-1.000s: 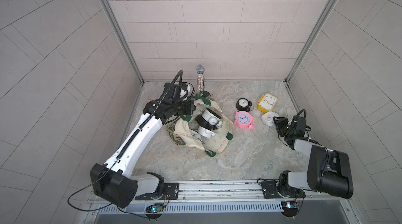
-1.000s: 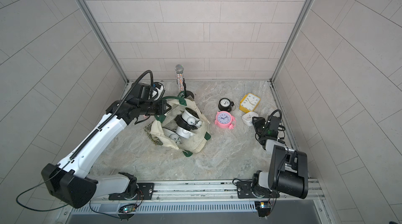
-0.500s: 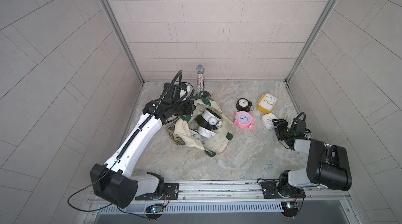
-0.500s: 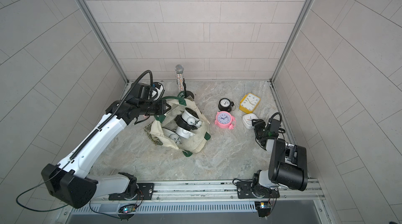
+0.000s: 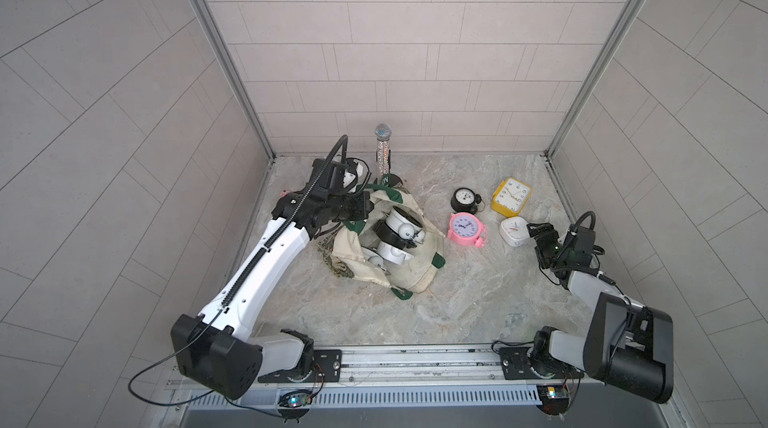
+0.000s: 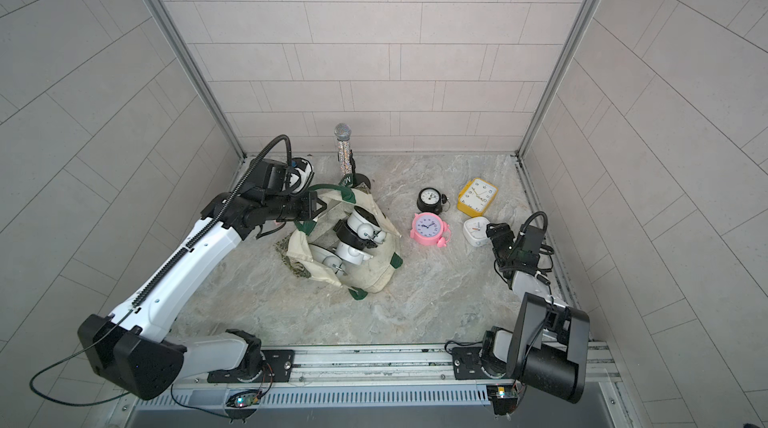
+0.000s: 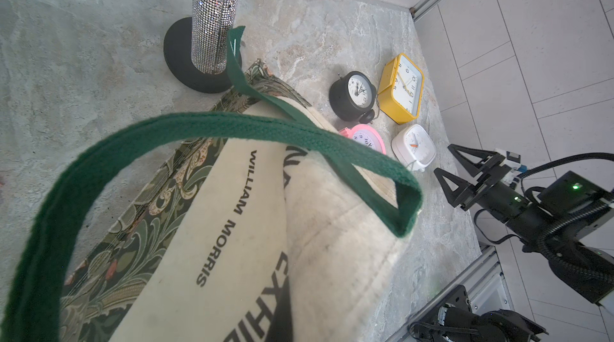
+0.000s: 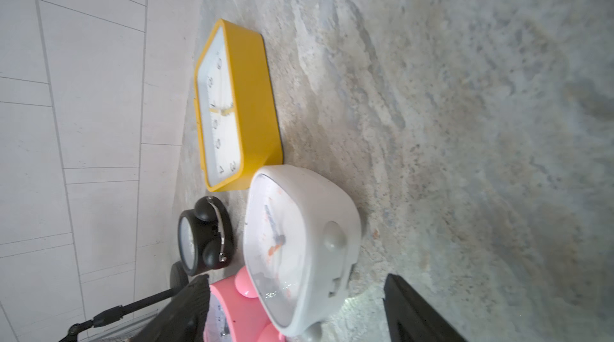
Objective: Take the alarm clock out of the canvas bag
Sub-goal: Place the alarm at the center of the board.
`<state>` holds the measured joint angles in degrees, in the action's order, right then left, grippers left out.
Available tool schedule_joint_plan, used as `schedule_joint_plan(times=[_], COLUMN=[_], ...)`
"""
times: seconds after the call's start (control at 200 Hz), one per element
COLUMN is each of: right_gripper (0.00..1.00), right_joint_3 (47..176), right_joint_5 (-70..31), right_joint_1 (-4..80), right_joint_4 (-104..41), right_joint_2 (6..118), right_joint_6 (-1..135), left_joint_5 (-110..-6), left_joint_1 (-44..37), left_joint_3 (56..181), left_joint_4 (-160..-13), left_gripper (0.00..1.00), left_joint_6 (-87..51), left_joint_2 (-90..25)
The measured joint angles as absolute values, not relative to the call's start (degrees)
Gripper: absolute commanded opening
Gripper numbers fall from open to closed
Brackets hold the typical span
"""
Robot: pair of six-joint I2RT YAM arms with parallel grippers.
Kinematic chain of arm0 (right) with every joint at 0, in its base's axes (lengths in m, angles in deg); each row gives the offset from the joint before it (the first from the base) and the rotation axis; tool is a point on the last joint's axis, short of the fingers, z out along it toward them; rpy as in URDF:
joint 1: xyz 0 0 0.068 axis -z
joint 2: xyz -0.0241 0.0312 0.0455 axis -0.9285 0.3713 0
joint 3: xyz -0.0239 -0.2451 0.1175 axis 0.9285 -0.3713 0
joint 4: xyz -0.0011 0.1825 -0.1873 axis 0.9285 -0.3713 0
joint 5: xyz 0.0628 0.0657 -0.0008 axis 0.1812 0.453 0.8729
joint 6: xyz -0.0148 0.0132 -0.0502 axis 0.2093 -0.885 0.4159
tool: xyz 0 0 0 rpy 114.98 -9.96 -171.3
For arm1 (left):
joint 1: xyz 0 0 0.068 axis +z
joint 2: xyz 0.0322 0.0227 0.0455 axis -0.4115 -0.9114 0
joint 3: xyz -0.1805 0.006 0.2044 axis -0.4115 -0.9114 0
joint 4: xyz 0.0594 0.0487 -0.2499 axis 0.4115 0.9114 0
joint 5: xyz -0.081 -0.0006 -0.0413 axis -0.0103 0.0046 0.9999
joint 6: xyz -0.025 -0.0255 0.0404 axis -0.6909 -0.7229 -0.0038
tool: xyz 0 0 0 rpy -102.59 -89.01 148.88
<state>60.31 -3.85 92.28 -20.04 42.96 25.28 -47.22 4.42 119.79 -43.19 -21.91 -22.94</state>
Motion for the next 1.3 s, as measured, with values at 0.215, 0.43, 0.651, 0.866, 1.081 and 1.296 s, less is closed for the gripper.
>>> schedule_joint_plan(times=[0.215, 0.43, 0.651, 0.866, 1.081, 1.296], right_gripper=[0.81, 0.77, 0.73, 0.65, 0.58, 0.52], right_joint_3=[70.1, 81.6, 85.3, 87.8, 88.2, 83.6], right_joint_5=[0.6, 3.0, 1.0, -4.7, -11.6, -18.1], right_joint_1=[88.7, 76.6, 58.6, 38.8, 24.5, 16.3], right_joint_4=[-23.8, -26.9, -27.3, -33.6, -38.7, -36.3], right_joint_2=[39.2, 37.1, 32.2, 30.7, 31.4, 33.0], right_joint_6=[25.8, 30.5, 42.8, 61.5, 76.2, 85.6], left_joint_5=[-47.2, -47.2, -47.3, -47.4, -47.9, -48.5], left_joint_1=[4.4, 4.4, 4.4, 4.4, 4.4, 4.4], left_joint_3=[119.8, 119.8, 119.8, 119.8, 119.8, 119.8], left_joint_4=[-43.2, -43.2, -43.0, -42.8, -42.3, -41.5], left_gripper=[0.0, 0.0, 0.0, 0.0, 0.0, 0.0], left_joint_6=[-21.9, -21.9, -21.9, -21.8, -21.5, -21.3], left_joint_2=[-22.9, -22.9, -22.9, -22.7, -22.4, -21.8])
